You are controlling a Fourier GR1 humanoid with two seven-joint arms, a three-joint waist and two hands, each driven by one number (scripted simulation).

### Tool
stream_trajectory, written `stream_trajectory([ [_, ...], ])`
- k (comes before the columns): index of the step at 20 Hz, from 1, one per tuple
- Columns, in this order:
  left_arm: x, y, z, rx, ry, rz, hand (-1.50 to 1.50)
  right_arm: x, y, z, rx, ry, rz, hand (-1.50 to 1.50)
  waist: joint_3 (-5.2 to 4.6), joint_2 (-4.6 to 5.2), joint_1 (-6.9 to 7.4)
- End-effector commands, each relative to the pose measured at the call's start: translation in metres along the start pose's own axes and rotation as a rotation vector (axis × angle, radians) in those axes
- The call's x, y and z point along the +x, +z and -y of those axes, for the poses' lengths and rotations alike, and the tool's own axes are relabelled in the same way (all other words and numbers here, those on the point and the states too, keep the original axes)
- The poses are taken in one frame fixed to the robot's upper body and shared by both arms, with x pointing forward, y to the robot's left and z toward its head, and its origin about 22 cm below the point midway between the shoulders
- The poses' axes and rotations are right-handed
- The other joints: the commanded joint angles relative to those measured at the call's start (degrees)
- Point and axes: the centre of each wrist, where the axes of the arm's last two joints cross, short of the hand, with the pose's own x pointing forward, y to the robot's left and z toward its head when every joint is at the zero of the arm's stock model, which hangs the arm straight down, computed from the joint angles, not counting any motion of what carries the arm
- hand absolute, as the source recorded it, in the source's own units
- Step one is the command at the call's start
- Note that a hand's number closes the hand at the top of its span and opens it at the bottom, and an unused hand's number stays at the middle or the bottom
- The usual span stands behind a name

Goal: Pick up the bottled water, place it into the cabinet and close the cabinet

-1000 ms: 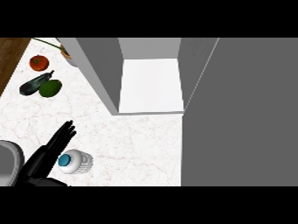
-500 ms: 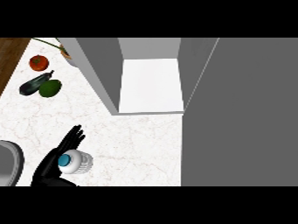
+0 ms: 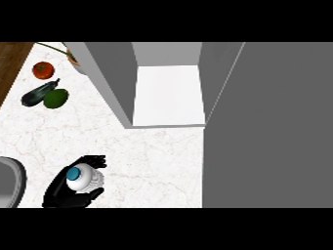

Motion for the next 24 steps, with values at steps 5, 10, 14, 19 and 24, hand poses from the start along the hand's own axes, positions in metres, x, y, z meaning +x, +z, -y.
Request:
stream_trajectory([
  [5, -0.002, -0.018, 0.000, -0.062, 0.199, 0.060, 1.50, 0.038, -0.001, -0.027, 0.022, -0.033, 0.104, -1.50, -0.02, 0.01, -0.16],
  [10, -0.005, -0.010, 0.006, -0.021, 0.152, 0.149, 1.50, 0.038, 0.004, -0.006, 0.013, -0.012, 0.085, -1.50, 0.08, -0.07, 0.85],
  [14, 0.015, -0.014, -0.023, 0.305, 0.148, 0.278, 1.50, 0.031, 0.008, -0.018, 0.026, -0.023, 0.096, -1.50, -0.08, -0.02, -0.07],
  [19, 0.022, -0.019, -0.025, 0.381, 0.079, 0.367, 1.50, 0.035, 0.003, -0.015, 0.012, -0.017, 0.089, -1.50, 0.09, -0.01, 1.11],
  [24, 0.045, -0.036, -0.024, 0.319, 0.066, 0.326, 1.50, 0.046, 0.005, -0.020, 0.015, -0.027, 0.075, -1.50, 0.16, -0.15, 1.27],
])
